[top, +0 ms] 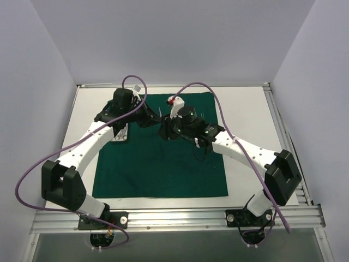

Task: Open and lay out the surgical kit
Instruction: Place the medical item in the surgical kit.

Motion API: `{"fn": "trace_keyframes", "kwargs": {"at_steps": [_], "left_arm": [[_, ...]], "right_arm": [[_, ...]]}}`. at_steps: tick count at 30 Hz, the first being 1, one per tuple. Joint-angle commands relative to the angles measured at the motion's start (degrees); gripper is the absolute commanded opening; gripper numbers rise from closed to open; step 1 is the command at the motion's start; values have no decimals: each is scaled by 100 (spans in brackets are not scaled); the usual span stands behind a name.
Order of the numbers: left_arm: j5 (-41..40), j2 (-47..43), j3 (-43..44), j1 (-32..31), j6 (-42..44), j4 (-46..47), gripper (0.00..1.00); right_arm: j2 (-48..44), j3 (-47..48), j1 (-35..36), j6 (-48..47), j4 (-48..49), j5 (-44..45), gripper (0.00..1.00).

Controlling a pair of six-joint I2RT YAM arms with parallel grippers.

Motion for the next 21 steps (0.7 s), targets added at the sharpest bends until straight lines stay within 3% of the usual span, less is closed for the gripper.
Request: {"fn": "trace_keyframes", "kwargs": {"at_steps": [1,3,6,9,10,13,17,21], "left_arm": [[106,-276,-89,-66,-52,330,2],[124,-294,-142,-75,-52,347,2],[238,-294,-195,-75,-43,470,2],[369,-277,-248,-75,44,593,4],[431,-294,-256,-66,89,637,22],[475,-382,-309,31,378,681,61],[642,-540,-371,268,870,602,73],[748,-698,-450,540,1029,629,76]], "right_arm": [[98,281,-19,60,191,243,33],[116,290,-27,69,209,270,25],[107,281,-36,25,191,401,1],[72,237,-89,-36,174,367,0],[29,176,-141,-36,191,314,0],[-138,27,-334,-28,287,-28,0],[-419,-438,-905,25,481,-835,0],[-552,-738,-1608,183,780,-1671,0]]}}
